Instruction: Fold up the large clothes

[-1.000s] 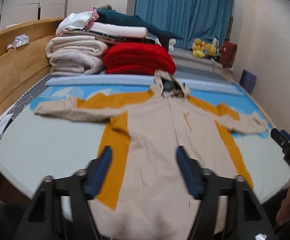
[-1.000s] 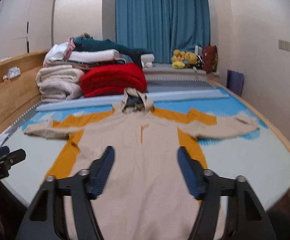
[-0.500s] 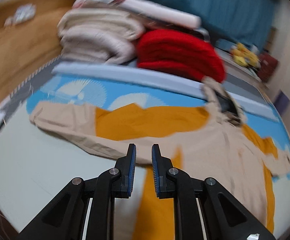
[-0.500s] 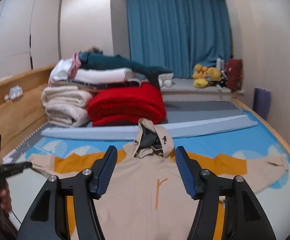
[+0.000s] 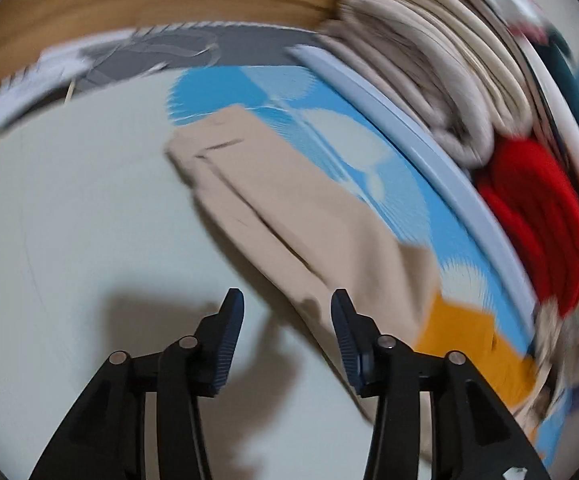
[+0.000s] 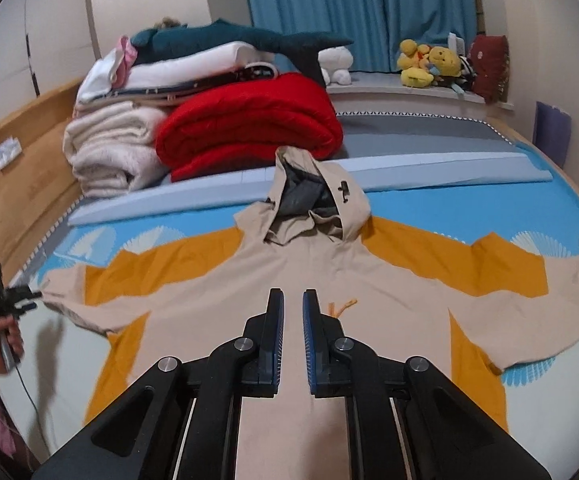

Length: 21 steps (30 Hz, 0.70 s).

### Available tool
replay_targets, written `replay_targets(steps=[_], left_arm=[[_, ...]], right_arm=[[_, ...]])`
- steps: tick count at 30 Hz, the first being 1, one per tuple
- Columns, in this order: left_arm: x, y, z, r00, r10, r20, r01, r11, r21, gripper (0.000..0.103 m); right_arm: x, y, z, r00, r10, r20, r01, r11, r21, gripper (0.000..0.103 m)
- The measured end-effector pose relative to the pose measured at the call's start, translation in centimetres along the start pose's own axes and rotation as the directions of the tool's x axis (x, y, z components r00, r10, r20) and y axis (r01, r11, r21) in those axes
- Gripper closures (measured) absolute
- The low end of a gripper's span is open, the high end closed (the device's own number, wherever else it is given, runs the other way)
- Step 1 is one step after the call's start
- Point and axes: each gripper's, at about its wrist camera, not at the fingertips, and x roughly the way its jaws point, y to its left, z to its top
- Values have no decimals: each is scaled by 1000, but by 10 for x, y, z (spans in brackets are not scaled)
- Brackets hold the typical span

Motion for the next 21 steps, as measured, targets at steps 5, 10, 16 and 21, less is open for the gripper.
replay_targets(steps=[5,10,16,21], left_arm=[[36,54,24,991,-132,-10,127,966,-226,61],[58,71,39,980,-199,6,191,931,-311,63],[56,55,41,989,-146,34,150,951,-269,98],[1,-7,47,988,-102,116,118,982,-148,102]], right_arm=[[21,-1,-7,998,8,-66,-8,1000,-3,73],[38,-3,-19,992,11,-125,-10,1000,5,73],[48,2,-28,985,2,-175,-5,1000,-16,73],[47,-3,-27,981,-16,-194,16,1000,2,94]])
